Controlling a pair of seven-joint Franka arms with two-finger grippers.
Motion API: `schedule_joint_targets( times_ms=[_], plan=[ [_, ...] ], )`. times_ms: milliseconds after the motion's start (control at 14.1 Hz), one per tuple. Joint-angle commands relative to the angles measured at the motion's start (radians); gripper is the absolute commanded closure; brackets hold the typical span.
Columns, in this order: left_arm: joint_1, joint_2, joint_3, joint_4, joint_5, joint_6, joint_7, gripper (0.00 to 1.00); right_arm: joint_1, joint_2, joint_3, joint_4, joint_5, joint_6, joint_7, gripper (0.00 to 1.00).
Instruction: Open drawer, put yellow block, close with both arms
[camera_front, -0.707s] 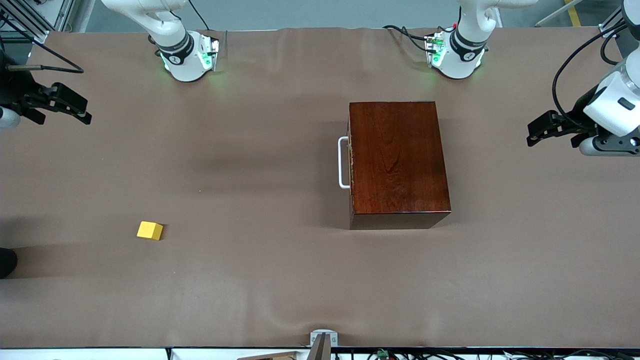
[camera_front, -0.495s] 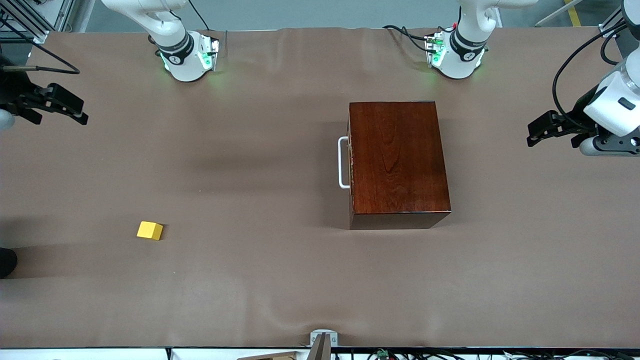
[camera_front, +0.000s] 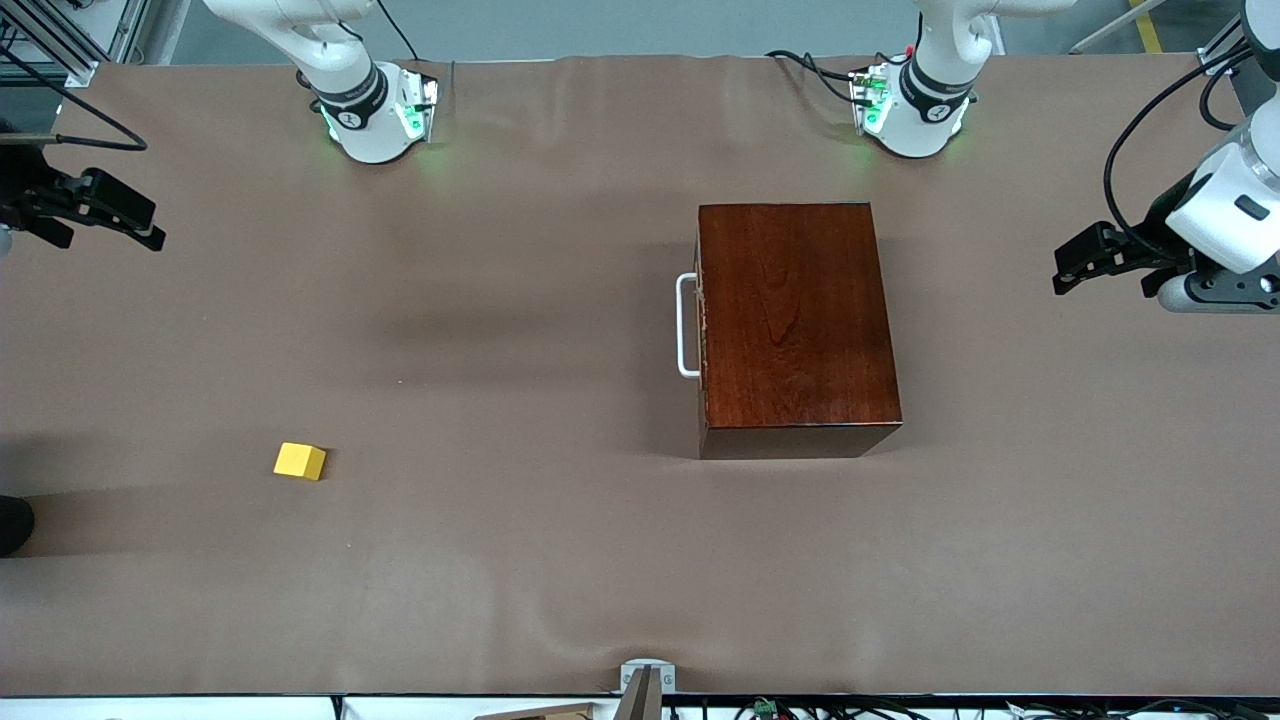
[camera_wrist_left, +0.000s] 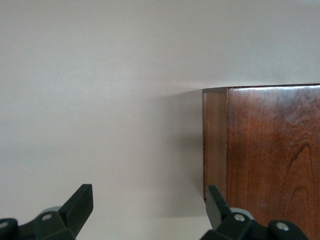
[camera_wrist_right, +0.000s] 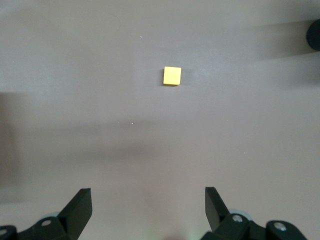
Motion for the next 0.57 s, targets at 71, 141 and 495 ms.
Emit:
schedule_joint_targets(
  times_ms=[71, 141, 495],
  plan=[
    [-0.019, 0.012, -0.028, 0.041, -0.015, 0.001, -0.012, 0.00, -0.016, -0.001, 0.011, 0.005, 0.000, -0.009, 0.008, 0.00],
    [-0.032, 0.027, -0.065, 0.076, -0.012, 0.001, -0.011, 0.00, -0.016, -0.001, 0.011, 0.005, 0.000, -0.009, 0.008, 0.00],
    [-0.094, 0.117, -0.223, 0.165, -0.016, -0.007, -0.153, 0.00, -0.017, -0.001, 0.011, 0.004, -0.001, -0.011, 0.008, 0.00]
  ],
)
